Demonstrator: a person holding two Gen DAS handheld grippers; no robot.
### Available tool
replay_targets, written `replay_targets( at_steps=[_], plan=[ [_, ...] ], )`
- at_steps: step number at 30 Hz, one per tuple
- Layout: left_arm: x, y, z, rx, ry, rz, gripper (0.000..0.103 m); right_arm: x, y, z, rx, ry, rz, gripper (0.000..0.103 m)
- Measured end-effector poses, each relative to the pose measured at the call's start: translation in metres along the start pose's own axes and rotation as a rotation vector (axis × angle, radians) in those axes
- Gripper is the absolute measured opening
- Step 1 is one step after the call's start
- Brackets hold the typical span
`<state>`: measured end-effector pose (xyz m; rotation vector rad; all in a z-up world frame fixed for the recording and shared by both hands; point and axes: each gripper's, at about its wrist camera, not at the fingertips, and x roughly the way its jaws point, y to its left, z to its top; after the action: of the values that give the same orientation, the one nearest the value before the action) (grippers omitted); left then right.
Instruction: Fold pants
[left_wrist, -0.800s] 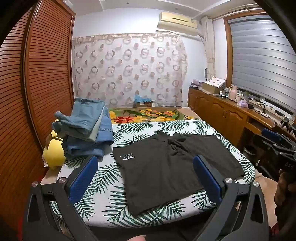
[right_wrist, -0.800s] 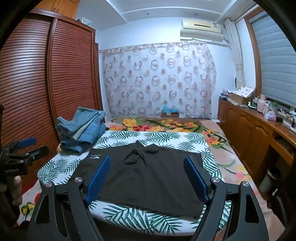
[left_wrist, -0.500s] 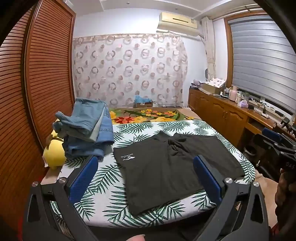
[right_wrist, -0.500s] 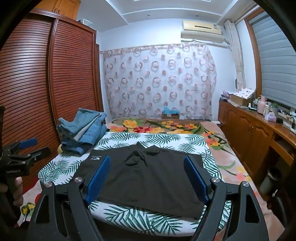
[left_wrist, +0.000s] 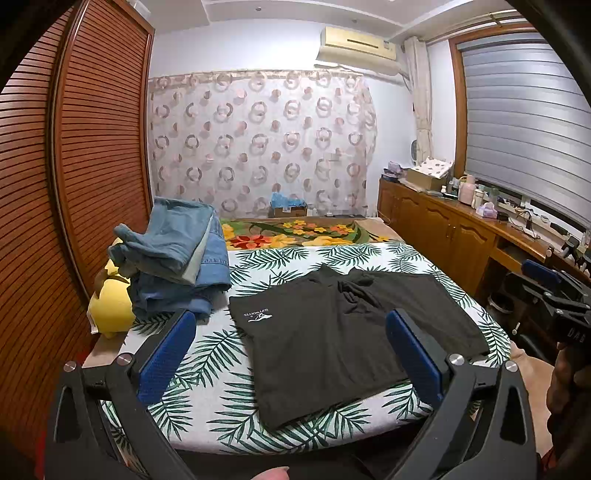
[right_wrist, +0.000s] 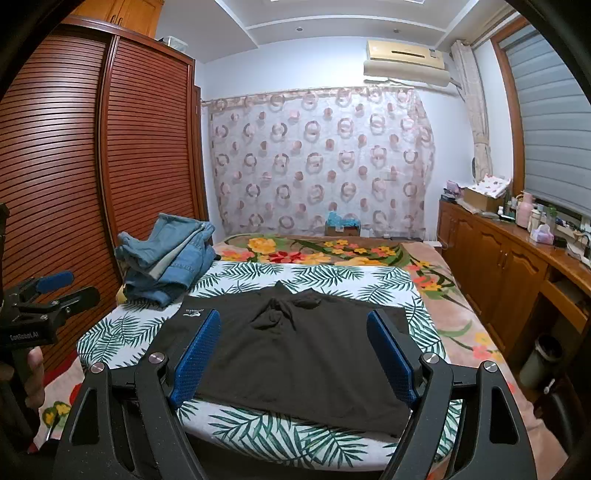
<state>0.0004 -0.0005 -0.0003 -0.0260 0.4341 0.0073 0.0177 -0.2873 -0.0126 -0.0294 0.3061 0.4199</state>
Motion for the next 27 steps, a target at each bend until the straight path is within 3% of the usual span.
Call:
replay_targets(
  at_steps=[27],
  plan=[
    [-0.0001,-0.0002,-0.0002,0.001,-0.005,0.001,0.103,0.0002,-0.0007,0.0002,-0.001,-0.006,0.005,0.083]
  ],
)
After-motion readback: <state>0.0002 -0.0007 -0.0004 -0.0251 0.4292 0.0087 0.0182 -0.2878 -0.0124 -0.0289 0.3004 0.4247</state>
